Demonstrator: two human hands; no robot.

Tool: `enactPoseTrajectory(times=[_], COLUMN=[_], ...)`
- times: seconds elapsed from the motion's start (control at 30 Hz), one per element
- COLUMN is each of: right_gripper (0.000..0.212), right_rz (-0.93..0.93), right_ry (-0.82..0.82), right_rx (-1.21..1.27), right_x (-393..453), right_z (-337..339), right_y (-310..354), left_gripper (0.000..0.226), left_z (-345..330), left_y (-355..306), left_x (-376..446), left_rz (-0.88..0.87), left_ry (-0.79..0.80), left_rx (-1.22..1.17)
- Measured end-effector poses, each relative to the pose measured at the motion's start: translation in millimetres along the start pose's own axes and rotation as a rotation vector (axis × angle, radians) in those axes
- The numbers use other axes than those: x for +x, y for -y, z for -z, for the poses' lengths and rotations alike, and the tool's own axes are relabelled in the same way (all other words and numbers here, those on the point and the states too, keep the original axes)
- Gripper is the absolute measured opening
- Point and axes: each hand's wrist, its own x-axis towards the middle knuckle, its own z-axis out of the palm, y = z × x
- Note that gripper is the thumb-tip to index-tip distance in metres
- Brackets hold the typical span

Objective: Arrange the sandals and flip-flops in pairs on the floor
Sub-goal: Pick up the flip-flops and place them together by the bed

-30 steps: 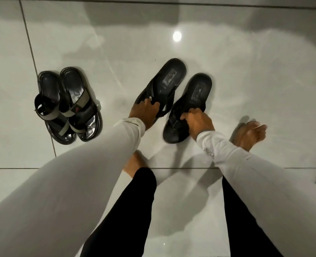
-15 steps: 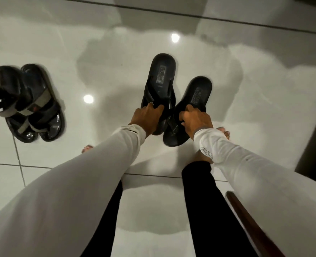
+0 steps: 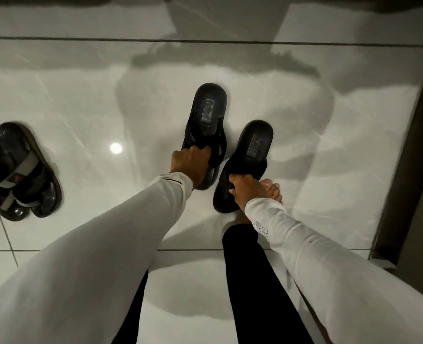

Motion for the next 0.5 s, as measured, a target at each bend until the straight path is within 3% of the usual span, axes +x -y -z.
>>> enactPoseTrajectory(times=[0.17, 0.5], right_gripper=[0.034, 0.04], right_rz=[0.051, 0.021], right_ry=[-0.152, -0.238], right_rx=[-0.045, -0.146], right_x=[12, 32], right_z=[25, 88], right_y=[-14, -84], left_gripper=[0.026, 0.034], left_z=[18, 46], left_y=[-11, -77], left_x=[7, 54], left_rz=[-0.02, -0.129], left_ry=[-0.029, -0.136], left_rx=[0.037, 0.028])
